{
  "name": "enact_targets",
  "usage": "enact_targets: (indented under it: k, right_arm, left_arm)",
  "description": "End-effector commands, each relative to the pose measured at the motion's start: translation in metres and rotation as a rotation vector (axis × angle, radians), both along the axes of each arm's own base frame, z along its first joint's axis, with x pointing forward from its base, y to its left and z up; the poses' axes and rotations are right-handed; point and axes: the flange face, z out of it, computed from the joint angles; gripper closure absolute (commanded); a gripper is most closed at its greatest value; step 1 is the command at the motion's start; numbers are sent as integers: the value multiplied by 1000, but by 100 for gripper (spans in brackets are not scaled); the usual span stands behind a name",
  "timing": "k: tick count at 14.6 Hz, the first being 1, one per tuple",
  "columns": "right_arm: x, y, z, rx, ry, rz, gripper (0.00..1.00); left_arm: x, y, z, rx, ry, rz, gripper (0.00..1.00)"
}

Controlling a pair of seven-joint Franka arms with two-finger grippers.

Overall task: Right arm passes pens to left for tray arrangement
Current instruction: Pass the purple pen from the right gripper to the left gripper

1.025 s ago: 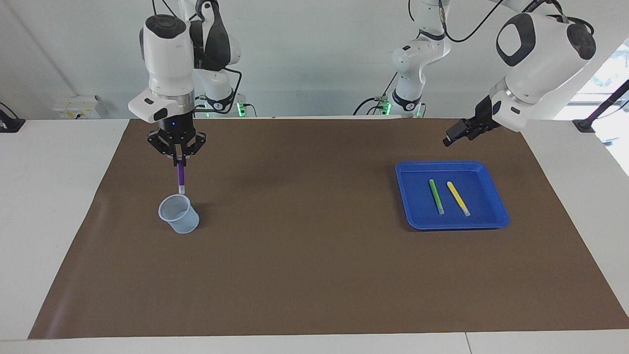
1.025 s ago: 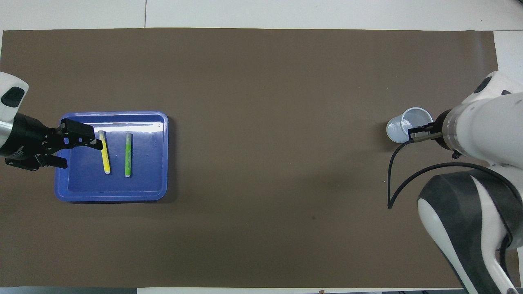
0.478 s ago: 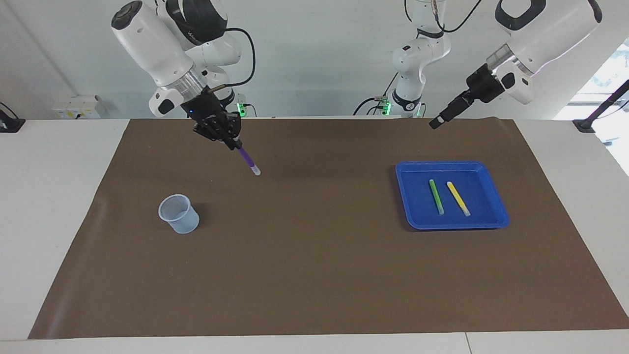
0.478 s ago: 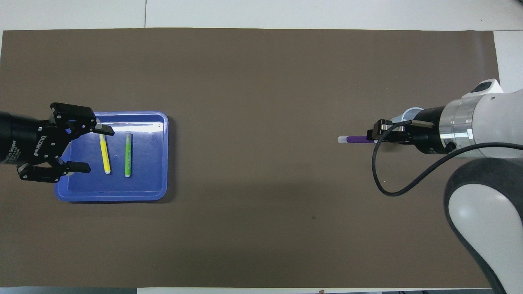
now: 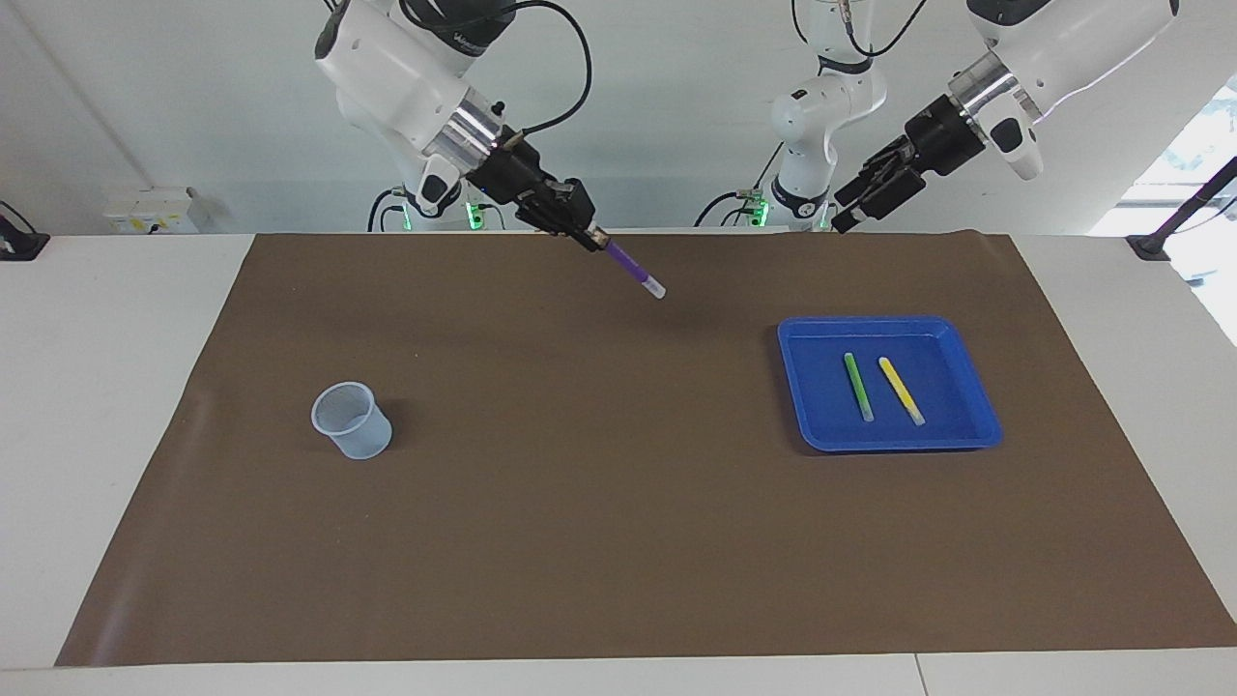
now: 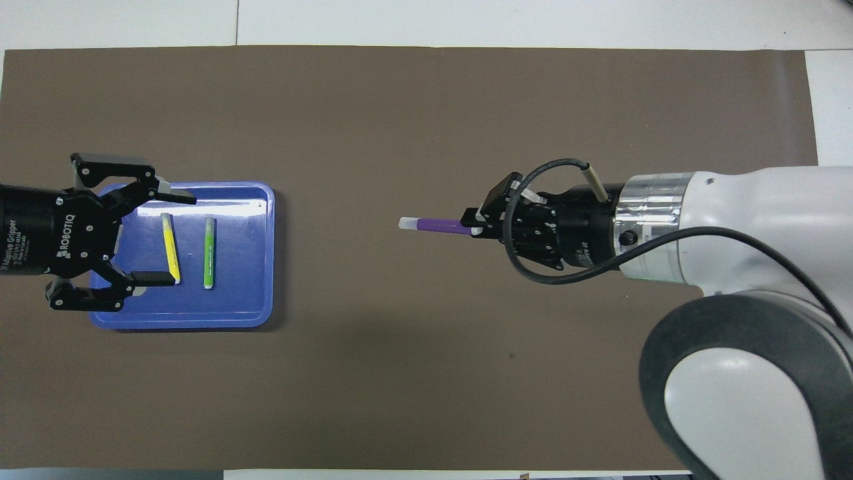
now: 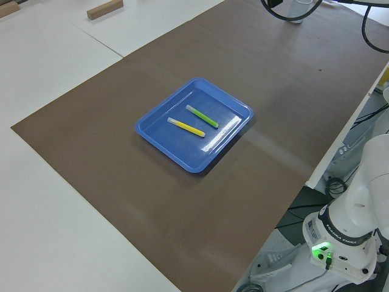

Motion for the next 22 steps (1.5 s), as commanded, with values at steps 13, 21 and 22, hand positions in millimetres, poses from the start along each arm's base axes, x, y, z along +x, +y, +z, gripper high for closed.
enact_targets:
  k: [13,21,22]
  right_arm:
    - [-34,108,37,215,301,-191,100]
    - [-39,113,39,214,310,-191,100]
    - [-44,120,39,210,307,-178,100]
  left_arm:
    - [-83,-85,18,3,164,405,0]
    - [-107,-96,-6,3,147,570,0]
    - [-107,-96,-5,0,140,575,0]
